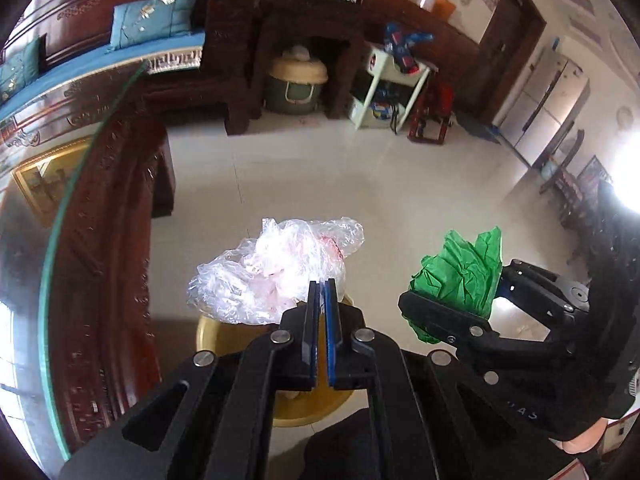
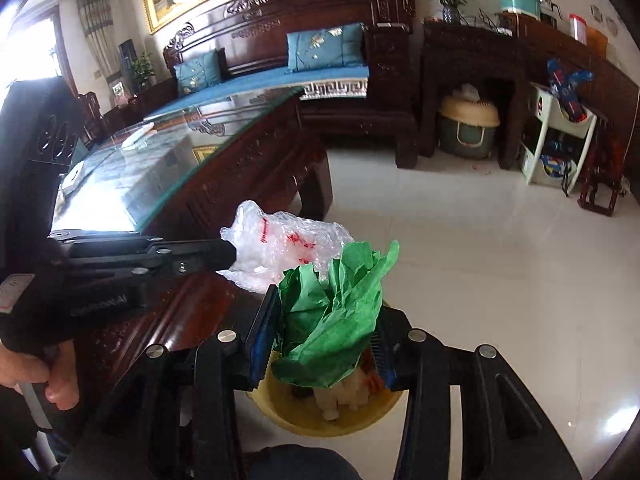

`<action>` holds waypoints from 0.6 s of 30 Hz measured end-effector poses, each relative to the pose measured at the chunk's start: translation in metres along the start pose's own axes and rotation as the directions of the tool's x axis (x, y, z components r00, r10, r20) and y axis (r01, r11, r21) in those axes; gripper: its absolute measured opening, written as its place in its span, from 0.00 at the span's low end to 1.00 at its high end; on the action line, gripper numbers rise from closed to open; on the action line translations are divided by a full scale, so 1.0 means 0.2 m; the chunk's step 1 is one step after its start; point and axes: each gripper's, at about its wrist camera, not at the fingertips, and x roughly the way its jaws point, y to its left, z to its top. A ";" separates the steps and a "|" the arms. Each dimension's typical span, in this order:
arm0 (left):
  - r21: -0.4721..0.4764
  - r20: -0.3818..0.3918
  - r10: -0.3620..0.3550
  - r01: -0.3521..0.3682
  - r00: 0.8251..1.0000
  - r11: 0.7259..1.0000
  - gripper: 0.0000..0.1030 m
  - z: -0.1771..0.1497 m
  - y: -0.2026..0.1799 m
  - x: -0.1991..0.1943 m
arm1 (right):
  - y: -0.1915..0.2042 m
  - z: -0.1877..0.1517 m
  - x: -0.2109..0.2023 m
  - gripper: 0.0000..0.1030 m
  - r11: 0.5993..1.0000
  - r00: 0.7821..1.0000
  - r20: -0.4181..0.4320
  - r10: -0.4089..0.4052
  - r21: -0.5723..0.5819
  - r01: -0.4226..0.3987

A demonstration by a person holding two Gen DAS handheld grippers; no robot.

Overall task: Collect trash
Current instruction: 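Carry the bag and green paper over the bucket and open the left gripper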

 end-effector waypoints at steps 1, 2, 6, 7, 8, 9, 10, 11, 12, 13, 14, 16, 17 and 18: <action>0.000 -0.019 0.000 0.000 1.000 1.000 0.03 0.00 -0.01 0.05 | -0.03 -0.02 0.02 0.40 1.000 1.000 -0.012 -0.002 0.009 0.002; 0.004 -0.037 0.004 -0.004 0.999 1.000 0.03 -0.01 -0.03 0.10 | -0.05 -0.04 0.04 0.40 1.000 1.000 -0.023 -0.002 0.016 0.002; 0.006 -0.116 0.001 0.000 0.993 1.000 0.03 -0.03 -0.04 0.28 | -0.12 -0.11 0.09 0.40 0.999 0.998 -0.060 -0.005 0.035 0.007; 0.007 -0.137 -0.001 0.002 0.991 1.000 0.03 -0.04 -0.05 0.33 | -0.14 -0.12 0.10 0.40 0.999 0.998 -0.068 -0.005 0.039 0.008; 0.007 -0.150 -0.002 0.003 0.989 1.000 0.03 -0.05 -0.05 0.35 | -0.15 -0.13 0.12 0.40 0.999 0.997 -0.075 -0.004 0.042 0.007; 0.007 -0.160 0.002 -0.001 0.987 1.000 0.03 -0.06 -0.04 0.37 | -0.16 -0.15 0.13 0.40 0.999 0.997 -0.083 -0.003 0.045 0.006; 0.008 -0.171 0.004 -0.003 0.985 1.000 0.03 -0.07 -0.04 0.40 | -0.17 -0.16 0.14 0.40 0.999 0.996 -0.089 -0.002 0.047 0.007; 0.009 -0.179 0.002 0.000 0.984 1.000 0.03 -0.07 -0.04 0.41 | -0.18 -0.17 0.15 0.40 0.999 0.996 -0.094 -0.001 0.049 0.006; 0.008 -0.184 0.005 -0.003 0.983 1.000 0.03 -0.07 -0.03 0.43 | -0.19 -0.17 0.17 0.40 0.999 0.995 -0.099 0.000 0.052 0.005; 0.012 -0.190 0.008 -0.006 0.982 1.000 0.03 -0.08 -0.03 0.44 | -0.19 -0.18 0.18 0.40 0.998 0.995 -0.105 0.001 0.055 0.005; 0.016 -0.196 0.011 -0.008 0.981 1.000 0.03 -0.09 -0.01 0.43 | -0.20 -0.18 0.19 0.40 0.998 0.994 -0.108 0.001 0.058 0.005; 0.022 -0.209 0.035 -0.032 0.977 0.999 0.20 -0.10 0.00 0.44 | -0.21 -0.19 0.21 0.40 0.998 0.993 -0.114 0.005 0.062 0.002; 0.031 -0.213 0.058 -0.053 0.975 0.998 0.33 -0.10 0.00 0.45 | -0.22 -0.19 0.22 0.40 0.998 0.993 -0.116 0.006 0.063 0.001; 0.037 -0.205 0.078 -0.072 0.976 0.997 0.56 -0.10 0.00 0.44 | -0.22 -0.19 0.22 0.40 0.998 0.993 -0.118 0.008 0.064 0.000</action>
